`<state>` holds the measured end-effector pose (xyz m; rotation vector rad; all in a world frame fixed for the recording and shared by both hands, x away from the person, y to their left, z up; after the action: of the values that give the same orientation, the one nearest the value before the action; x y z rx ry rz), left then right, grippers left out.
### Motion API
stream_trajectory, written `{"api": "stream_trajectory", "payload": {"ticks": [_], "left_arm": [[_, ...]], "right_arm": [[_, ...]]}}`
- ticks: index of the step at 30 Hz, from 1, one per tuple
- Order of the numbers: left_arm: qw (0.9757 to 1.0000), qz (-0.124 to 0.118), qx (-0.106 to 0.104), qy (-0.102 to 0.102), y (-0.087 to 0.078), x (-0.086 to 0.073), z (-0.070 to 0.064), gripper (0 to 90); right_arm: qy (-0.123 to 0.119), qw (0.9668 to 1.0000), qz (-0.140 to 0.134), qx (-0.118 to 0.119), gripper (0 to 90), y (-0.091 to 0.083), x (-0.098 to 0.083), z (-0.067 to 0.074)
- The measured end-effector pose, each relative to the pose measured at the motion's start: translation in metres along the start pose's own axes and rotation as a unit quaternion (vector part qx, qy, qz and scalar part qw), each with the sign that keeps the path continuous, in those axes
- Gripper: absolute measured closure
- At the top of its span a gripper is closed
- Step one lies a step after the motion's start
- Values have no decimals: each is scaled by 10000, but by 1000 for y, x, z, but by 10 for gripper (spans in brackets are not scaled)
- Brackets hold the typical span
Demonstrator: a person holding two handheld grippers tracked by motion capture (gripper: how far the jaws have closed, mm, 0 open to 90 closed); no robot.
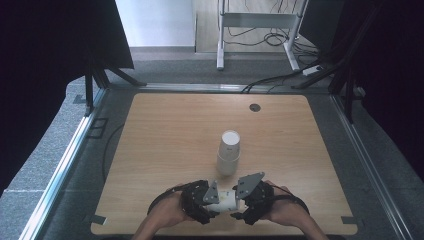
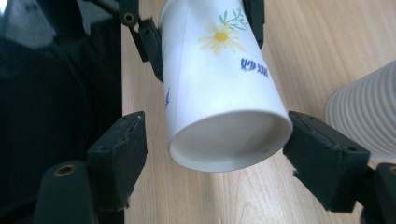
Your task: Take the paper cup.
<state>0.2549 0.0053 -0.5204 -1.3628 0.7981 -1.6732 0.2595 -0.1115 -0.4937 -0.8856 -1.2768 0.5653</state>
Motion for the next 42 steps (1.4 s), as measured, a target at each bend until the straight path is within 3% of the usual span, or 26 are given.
{"api": "stream_trajectory", "payload": {"ticks": [11,16,24,35,37,38,42], "left_arm": [[9985,430,72,340,7,7,-8,341],[9981,499,116,329,9,8,-11,341],[9965,656,143,500,8,10,-11,341],[9983,354,171,438,4,11,-7,275],[9987,290,203,356,3,12,-7,238],[9993,186,222,227,1,11,-3,217],[9998,-146,147,61,-5,13,0,167]], "right_arm": [[-186,9988,460,-21,282,13,-6,5],[-251,9977,629,-17,303,18,-7,8],[-320,9967,748,-83,366,20,-8,8],[-162,9982,579,29,371,14,-7,7],[-136,9985,522,42,371,13,-7,6],[-80,9989,446,96,372,11,-7,5],[36,9995,272,160,371,6,-6,3]]}}
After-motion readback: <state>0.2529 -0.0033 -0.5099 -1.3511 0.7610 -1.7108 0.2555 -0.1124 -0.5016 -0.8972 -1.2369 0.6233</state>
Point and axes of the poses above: each handheld gripper's, and its own axes: y roughly forward along the jaws, x roughly out of its top, z roughly to its left, the point moved 8 cm from there along y, roughly forward along the jaws, and after that the axes turned 11 degrees about y, right-handed, at the moved point
